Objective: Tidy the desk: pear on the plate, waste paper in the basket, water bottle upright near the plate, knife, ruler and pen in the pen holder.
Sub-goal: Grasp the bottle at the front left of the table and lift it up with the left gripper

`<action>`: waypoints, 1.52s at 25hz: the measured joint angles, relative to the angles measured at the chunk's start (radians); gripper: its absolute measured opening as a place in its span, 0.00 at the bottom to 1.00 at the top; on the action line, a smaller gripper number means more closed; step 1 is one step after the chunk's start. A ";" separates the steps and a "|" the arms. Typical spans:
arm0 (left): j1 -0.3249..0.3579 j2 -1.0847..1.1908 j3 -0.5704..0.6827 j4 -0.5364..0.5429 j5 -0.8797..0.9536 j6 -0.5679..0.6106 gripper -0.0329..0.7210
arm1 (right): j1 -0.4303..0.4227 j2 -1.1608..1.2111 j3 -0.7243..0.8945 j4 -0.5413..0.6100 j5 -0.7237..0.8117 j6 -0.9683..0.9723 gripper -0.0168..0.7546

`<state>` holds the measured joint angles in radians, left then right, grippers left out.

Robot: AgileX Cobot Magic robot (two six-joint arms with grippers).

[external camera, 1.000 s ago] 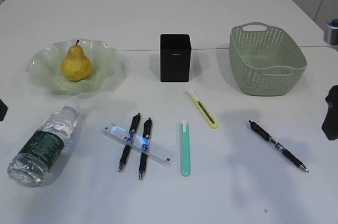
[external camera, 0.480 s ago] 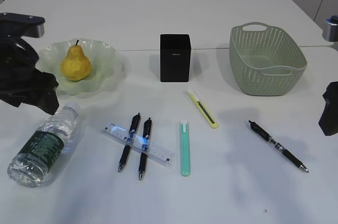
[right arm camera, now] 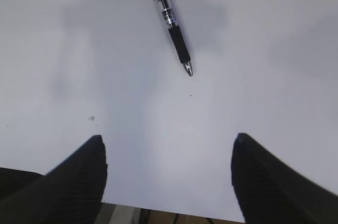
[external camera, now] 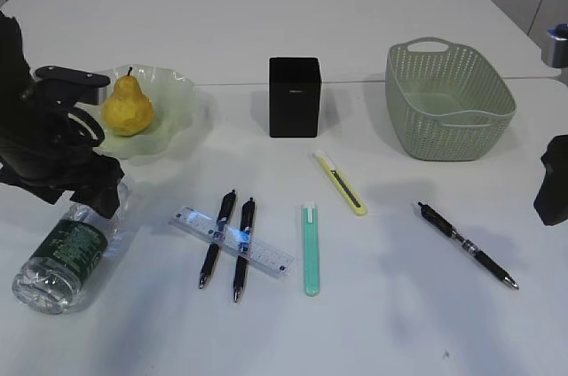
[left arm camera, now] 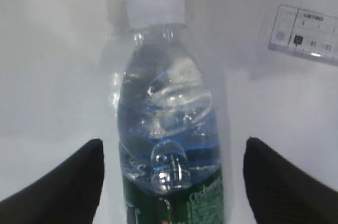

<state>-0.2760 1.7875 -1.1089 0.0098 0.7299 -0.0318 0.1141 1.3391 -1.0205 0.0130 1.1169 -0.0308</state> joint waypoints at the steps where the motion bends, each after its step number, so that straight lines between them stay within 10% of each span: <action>1: 0.000 0.005 0.000 0.000 -0.013 0.000 0.82 | 0.000 0.000 0.000 0.000 0.000 0.000 0.73; 24: 0.000 0.139 -0.006 -0.002 -0.110 -0.049 0.83 | 0.000 -0.001 0.000 0.002 -0.011 -0.002 0.73; 38: 0.000 0.156 -0.011 0.042 -0.120 -0.052 0.61 | 0.000 -0.001 0.000 0.002 -0.018 -0.010 0.73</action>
<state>-0.2760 1.9434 -1.1201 0.0519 0.6099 -0.0834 0.1141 1.3378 -1.0205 0.0148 1.0989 -0.0410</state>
